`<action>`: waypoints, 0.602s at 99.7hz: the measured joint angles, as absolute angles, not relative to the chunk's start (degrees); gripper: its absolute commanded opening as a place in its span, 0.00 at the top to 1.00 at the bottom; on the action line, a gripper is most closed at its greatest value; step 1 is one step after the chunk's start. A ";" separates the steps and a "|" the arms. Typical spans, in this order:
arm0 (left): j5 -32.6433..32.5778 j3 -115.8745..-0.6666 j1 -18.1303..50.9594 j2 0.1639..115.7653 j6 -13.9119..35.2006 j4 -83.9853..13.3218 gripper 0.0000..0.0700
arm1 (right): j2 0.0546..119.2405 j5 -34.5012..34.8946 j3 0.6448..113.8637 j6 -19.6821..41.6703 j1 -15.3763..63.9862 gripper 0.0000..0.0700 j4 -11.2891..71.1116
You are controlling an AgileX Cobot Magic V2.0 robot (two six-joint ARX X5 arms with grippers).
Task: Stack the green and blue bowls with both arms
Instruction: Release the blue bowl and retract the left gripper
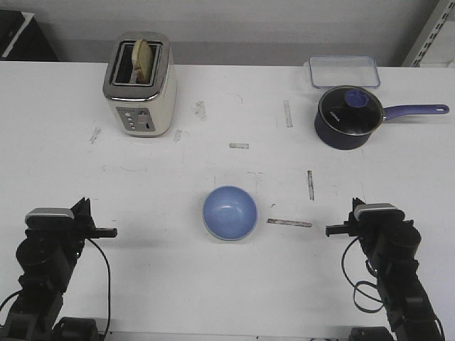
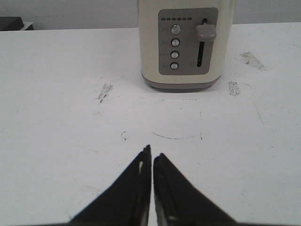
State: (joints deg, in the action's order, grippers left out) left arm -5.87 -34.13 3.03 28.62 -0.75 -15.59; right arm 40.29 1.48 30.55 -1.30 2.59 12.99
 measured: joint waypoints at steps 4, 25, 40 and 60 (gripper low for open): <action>-5.87 -34.13 3.03 28.45 -0.75 -15.59 1.00 | 40.29 1.48 30.55 -1.30 2.59 0.99 12.97; -5.87 -34.13 3.03 27.16 -0.73 -15.59 1.00 | 40.29 1.48 30.55 -1.30 2.57 0.99 12.97; -5.87 -34.13 3.03 25.93 -0.75 -15.55 1.00 | 40.29 1.48 30.55 -1.30 2.59 0.99 12.97; -5.85 -31.24 3.03 21.04 -0.62 -14.00 1.00 | 40.29 1.48 30.55 -1.30 2.59 0.99 12.97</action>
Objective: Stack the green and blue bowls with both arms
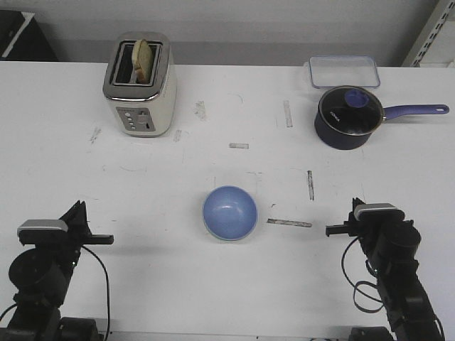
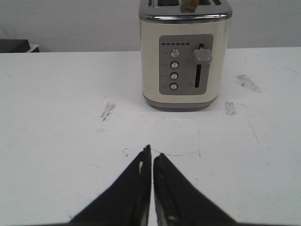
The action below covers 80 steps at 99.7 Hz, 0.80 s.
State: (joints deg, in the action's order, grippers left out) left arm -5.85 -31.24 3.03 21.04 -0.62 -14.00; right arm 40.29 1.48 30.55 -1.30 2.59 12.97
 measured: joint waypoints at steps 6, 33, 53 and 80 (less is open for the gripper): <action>-5.78 -28.71 3.01 18.50 -0.54 -11.86 1.00 | 40.29 1.48 30.55 -1.30 2.59 0.99 12.97; -2.66 -9.28 2.20 4.25 0.78 -3.42 1.00 | 40.29 1.48 30.55 -1.30 2.57 0.99 12.97; -1.10 -1.91 1.19 0.49 0.86 -0.58 1.00 | 40.29 1.50 30.55 -1.30 2.59 0.99 12.97; -0.25 -1.96 0.97 0.30 0.95 1.13 1.00 | 40.29 1.50 30.55 -1.30 2.57 0.99 12.25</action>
